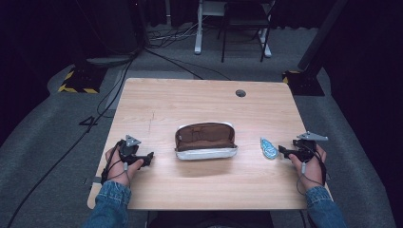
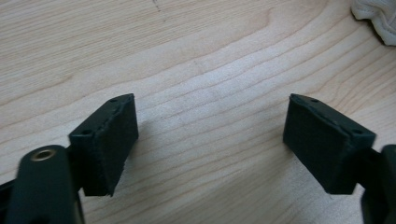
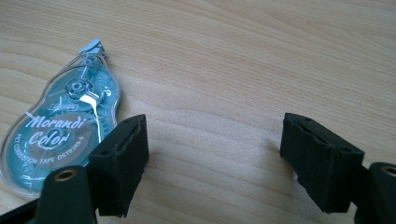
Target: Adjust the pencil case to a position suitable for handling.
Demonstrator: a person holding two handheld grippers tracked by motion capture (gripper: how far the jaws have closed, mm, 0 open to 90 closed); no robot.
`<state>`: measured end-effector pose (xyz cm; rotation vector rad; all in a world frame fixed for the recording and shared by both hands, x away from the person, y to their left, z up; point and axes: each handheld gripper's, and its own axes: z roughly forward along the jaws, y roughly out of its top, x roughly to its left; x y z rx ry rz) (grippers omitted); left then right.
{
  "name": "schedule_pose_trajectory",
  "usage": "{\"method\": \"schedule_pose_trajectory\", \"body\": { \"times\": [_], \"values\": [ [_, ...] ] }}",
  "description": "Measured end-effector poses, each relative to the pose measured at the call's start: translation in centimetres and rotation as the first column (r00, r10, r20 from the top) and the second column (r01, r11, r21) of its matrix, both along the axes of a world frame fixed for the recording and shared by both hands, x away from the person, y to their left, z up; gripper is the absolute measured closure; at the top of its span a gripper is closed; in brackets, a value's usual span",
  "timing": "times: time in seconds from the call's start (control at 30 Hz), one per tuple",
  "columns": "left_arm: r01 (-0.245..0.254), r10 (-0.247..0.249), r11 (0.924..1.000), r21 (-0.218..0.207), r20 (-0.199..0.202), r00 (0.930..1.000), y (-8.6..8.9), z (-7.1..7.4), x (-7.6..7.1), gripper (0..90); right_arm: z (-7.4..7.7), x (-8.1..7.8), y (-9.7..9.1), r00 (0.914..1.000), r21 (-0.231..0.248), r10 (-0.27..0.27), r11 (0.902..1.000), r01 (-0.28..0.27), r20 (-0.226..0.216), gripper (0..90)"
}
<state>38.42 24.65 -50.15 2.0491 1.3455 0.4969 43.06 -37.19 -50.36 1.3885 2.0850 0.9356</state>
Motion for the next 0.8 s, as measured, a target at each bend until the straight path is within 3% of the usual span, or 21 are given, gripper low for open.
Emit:
{"method": "schedule_pose_trajectory", "body": {
  "times": [0.27,0.8],
  "values": [
    [0.0,0.001,0.9997,-0.025,0.02,0.9998,0.1,1.4,-0.4,23.2,0.0,0.1,0.0,1.0,0.001,0.001,1.0,-0.001,-0.002,23.6],
    [0.08,-0.069,0.9929,-0.089,0.111,0.9914,-2.0,5.2,-0.4,24.4,0.0,0.0,0.0,0.9999,0.003,0.011,0.9999,-0.011,-0.001,23.9]
  ]
}}
